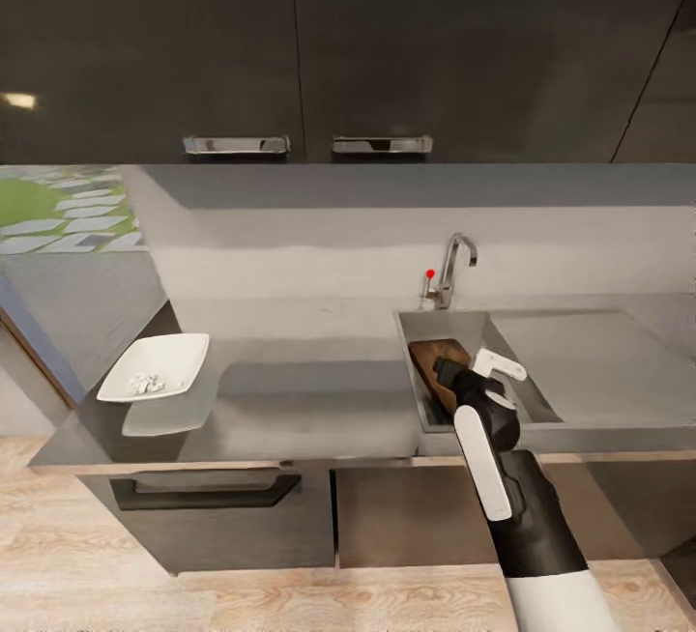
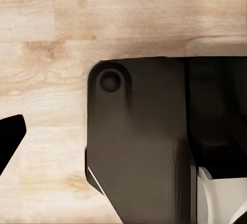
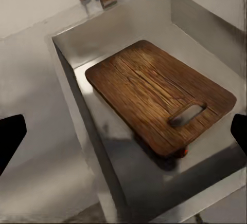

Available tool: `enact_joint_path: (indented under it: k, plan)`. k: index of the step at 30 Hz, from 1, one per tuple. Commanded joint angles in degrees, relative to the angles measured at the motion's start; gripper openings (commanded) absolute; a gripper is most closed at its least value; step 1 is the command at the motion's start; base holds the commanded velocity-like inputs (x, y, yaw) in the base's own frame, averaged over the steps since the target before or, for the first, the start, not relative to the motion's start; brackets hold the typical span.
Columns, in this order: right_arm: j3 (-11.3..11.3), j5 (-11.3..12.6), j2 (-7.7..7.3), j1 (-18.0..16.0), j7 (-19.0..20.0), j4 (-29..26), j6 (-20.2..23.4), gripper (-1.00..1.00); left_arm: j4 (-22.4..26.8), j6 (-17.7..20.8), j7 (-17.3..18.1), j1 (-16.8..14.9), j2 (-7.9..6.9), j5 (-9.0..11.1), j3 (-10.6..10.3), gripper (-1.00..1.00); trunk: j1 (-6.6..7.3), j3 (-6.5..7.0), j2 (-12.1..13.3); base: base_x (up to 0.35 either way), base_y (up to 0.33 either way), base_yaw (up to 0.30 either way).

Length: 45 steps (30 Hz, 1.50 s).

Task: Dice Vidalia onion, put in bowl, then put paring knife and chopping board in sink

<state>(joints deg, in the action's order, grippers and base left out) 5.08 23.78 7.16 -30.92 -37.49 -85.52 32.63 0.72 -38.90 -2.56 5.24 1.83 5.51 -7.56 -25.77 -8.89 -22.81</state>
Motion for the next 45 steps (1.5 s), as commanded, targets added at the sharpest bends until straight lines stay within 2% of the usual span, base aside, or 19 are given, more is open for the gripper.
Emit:
enact_joint_path:
  k: [1, 3, 5, 10, 17, 23, 27, 29, 32, 34, 36, 37, 39, 41, 42, 43, 45]
  plan:
    - [0.56, -0.73, -0.22, 0.91, 0.51, -0.56, -1.24, 1.00, 0.07, -0.12, -0.17, 0.01, 0.01, 0.55, -0.53, 1.00, -0.01, -0.11, -0.11, -0.159, 0.000, 0.000]
    - [1.18, -2.81, -0.45, 2.62, 2.79, -1.13, -3.91, 1.00, 0.10, -0.12, -0.17, -0.01, 0.01, 0.55, -0.53, 1.00, -0.01, -0.11, -0.11, -0.088, 0.000, 0.000]
    - [1.44, -3.61, -0.59, 3.84, 4.53, -1.37, -4.96, 1.00, 0.14, -0.12, -0.17, -0.02, 0.01, 0.55, -0.48, 1.00, -0.01, -0.11, -0.11, -0.033, 0.000, 0.000]
    - [1.59, -4.15, -0.65, 5.50, 8.40, -1.49, -5.54, 1.00, 0.18, -0.13, -0.17, -0.02, 0.01, 0.55, -0.44, 1.00, -0.01, -0.11, -0.11, -0.045, 0.000, 0.000]
    - [4.02, -6.80, -0.65, 6.44, 9.55, -1.49, -5.76, 1.00, 0.16, -0.21, -0.19, -0.05, 0.01, 0.55, -0.44, 1.00, -0.01, -0.11, -0.11, -0.305, 0.000, 0.000]
    - [4.23, -6.89, -0.74, 6.98, 9.75, -1.48, -6.01, 1.00, 0.13, -0.14, -0.18, -0.02, -0.03, 0.55, -0.44, 1.00, -0.01, -0.11, -0.11, -0.338, 0.000, 0.000]
    - [4.23, -6.96, -0.83, 8.22, 11.53, -1.37, -7.93, 1.00, 0.17, -0.12, -0.19, -0.02, -0.03, 0.55, -0.44, 1.00, -0.01, -0.11, -0.11, -0.307, 0.000, 0.000]
    - [4.23, -6.98, -1.54, 9.34, 12.50, -1.15, -8.39, 1.00, 0.31, -0.12, -0.21, -0.02, -0.04, 0.51, -0.39, 1.00, -0.01, -0.11, -0.11, -0.103, 0.000, 0.000]
    - [4.30, -6.99, -3.42, 11.60, 14.96, -0.88, -9.83, 1.00, 0.65, -0.15, -0.18, -0.03, -0.01, 0.42, -0.36, 1.00, -0.01, -0.11, -0.11, -0.032, 0.000, 0.000]
    - [4.32, -7.16, -4.14, 14.13, 16.88, -0.75, -12.59, 1.00, 1.47, -0.16, -0.17, -0.03, -0.22, 0.36, -0.35, 1.00, -0.01, -0.11, -0.11, -0.007, 0.000, 0.000]
    - [4.32, -8.50, -4.40, 16.50, 17.77, 0.30, -15.14, 1.00, 2.58, -0.14, -0.21, -0.04, -0.70, 0.37, -0.35, 1.00, -0.01, -0.11, -0.11, -0.002, 0.000, 0.000]
    - [4.32, -9.42, -4.44, 17.47, 18.22, 1.41, -16.41, 1.00, 3.30, -0.14, -0.23, -0.05, -0.84, 0.37, -0.35, 1.00, -0.01, -0.11, -0.11, -0.001, 0.000, 0.000]
    - [4.32, -12.55, -4.46, 19.28, 20.28, 5.89, -21.63, 1.00, 5.54, -0.13, -0.25, -0.05, -1.03, 0.37, -0.33, 1.00, -0.01, -0.11, -0.11, 0.000, 0.000, 0.000]
    - [4.32, -16.74, -4.42, 20.47, 22.29, 16.90, -31.83, 1.00, 8.12, -0.07, -0.31, -0.05, -1.10, 0.38, -0.28, 1.00, -0.01, -0.11, -0.11, 0.000, 0.000, 0.000]
    - [4.32, -17.52, -4.38, 20.62, 22.61, 21.49, -35.34, 1.00, 8.91, -0.06, -0.35, -0.07, -1.13, 0.38, -0.27, 1.00, -0.01, -0.11, -0.11, 0.000, 0.000, 0.000]
    - [4.36, -18.22, -4.23, 20.76, 22.98, 29.02, -40.92, 1.00, 10.09, -0.05, -0.59, -0.11, -1.29, 0.38, -0.27, 1.00, -0.01, -0.11, -0.11, 0.000, 0.000, 0.000]
    - [4.58, -18.65, -4.05, 20.84, 23.37, 38.17, -47.61, 1.00, 11.52, -0.04, -1.57, -0.13, -1.70, 0.38, -0.26, 1.00, -0.01, -0.11, -0.11, 0.000, 0.000, 0.000]
